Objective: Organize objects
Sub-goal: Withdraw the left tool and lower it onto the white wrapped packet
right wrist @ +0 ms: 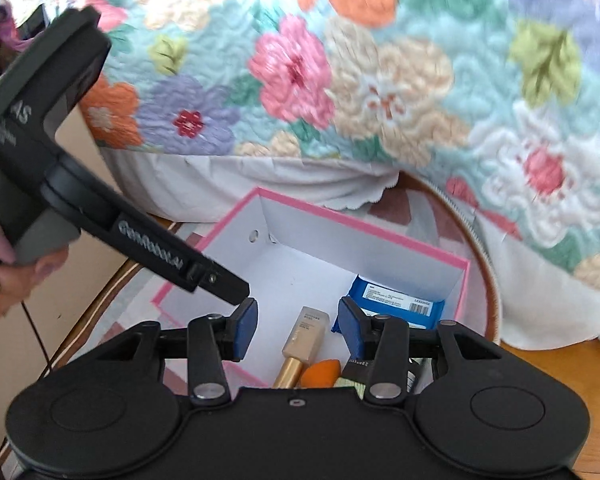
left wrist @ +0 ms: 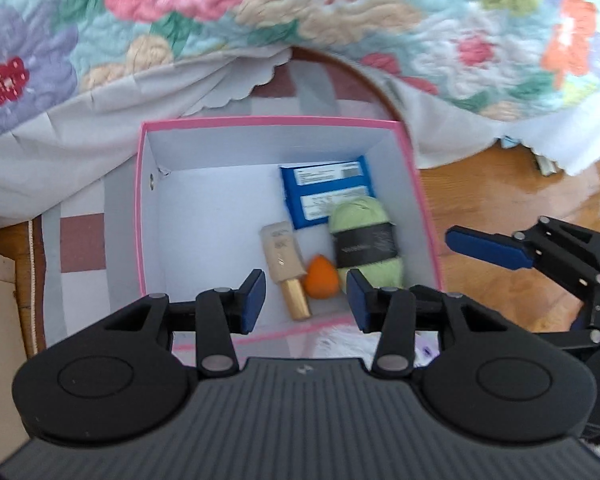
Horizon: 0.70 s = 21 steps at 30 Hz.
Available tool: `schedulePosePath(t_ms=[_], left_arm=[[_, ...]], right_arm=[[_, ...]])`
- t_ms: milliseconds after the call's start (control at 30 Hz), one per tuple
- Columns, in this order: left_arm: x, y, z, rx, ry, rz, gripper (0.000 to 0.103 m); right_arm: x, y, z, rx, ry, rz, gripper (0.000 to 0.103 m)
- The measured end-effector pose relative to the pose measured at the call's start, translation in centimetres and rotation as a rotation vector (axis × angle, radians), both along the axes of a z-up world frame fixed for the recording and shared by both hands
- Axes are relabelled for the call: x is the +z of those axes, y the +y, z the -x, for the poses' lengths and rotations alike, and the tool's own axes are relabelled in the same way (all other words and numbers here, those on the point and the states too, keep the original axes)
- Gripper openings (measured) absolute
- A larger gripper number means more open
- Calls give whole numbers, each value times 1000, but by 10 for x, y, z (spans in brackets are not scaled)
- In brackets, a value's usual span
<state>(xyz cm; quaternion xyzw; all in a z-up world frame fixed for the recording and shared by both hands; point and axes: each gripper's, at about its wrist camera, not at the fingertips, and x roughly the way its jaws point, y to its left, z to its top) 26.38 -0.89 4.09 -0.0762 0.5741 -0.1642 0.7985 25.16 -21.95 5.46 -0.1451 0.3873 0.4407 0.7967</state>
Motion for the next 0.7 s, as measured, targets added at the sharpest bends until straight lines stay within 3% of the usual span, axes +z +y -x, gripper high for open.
schedulePosePath(t_ms=[233, 433, 700], left_arm=[[34, -10, 53, -92, -31, -14, 44], [24, -18, 81, -140, 11, 5, 44], [-10, -31, 100, -200, 94, -11, 44]], right_arm=[[23, -28, 41, 63, -35, -22, 60], [19, -45, 79, 118, -33, -49, 61], [-11, -56, 113, 132, 48, -63, 63]])
